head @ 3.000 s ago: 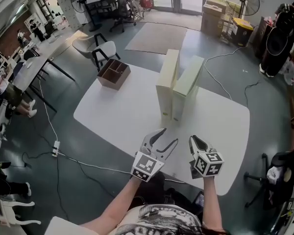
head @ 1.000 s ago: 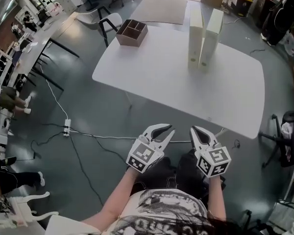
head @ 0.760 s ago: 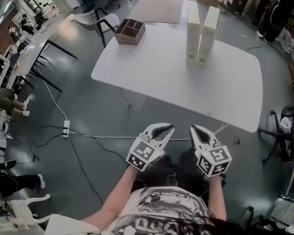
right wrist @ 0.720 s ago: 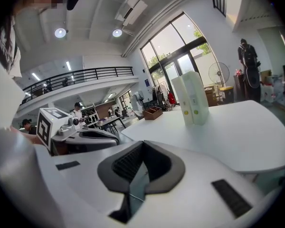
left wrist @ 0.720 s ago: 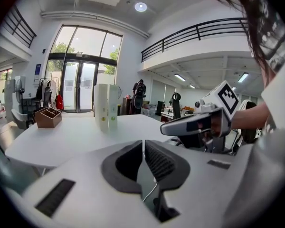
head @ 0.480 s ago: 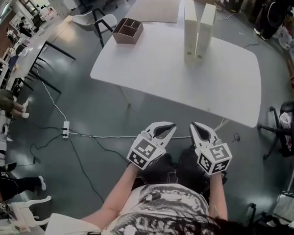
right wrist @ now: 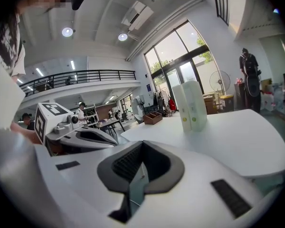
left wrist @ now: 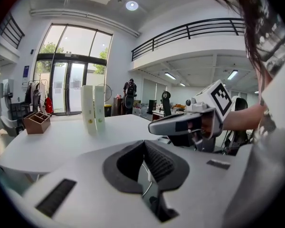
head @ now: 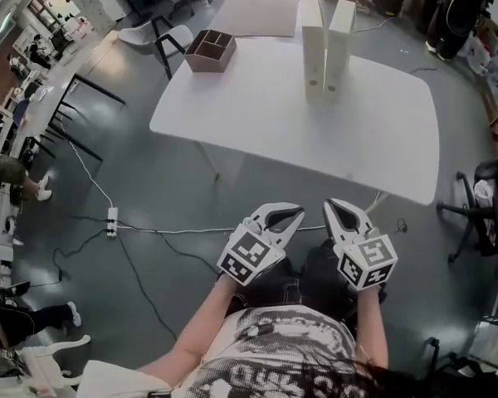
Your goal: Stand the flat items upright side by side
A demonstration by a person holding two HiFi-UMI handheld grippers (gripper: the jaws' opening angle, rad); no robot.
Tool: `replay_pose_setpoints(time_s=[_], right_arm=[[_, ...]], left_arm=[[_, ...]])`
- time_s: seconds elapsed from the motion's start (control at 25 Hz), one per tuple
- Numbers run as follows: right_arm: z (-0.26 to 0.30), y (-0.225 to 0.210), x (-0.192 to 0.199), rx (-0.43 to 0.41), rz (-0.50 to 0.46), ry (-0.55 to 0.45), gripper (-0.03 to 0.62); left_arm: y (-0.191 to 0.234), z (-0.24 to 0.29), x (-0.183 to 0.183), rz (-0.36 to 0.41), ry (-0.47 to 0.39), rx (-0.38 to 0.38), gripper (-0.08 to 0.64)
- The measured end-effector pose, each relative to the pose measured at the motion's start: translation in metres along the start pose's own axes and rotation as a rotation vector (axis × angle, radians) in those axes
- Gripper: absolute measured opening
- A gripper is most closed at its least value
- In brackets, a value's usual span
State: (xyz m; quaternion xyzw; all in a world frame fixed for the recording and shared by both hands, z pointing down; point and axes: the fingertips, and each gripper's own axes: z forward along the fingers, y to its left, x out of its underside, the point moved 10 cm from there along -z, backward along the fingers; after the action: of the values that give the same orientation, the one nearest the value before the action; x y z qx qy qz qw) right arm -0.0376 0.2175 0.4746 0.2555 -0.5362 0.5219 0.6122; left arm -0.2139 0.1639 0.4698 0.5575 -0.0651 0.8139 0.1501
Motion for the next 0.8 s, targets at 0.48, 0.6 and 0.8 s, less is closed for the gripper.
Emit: replay_pose_setpoints(time_s=[0.48,0.6,0.8], right_arm=[[-0.009,-0.010,0.000,0.003,-0.007,0.007,-0.005],[-0.011,-0.011,0.000,0.002,-0.005,0.011,-0.005],[-0.010,-0.012,0.001,0.003,-0.004,0.015,-0.005]], left_arm=[[-0.006,0.012,-0.005,0.008,0.013,0.012,0.012],[-0.007,0.015,-0.005,0.005,0.019,0.013,0.013],[-0.005,0.017,-0.005,0.001,0.023,0.016,0.012]])
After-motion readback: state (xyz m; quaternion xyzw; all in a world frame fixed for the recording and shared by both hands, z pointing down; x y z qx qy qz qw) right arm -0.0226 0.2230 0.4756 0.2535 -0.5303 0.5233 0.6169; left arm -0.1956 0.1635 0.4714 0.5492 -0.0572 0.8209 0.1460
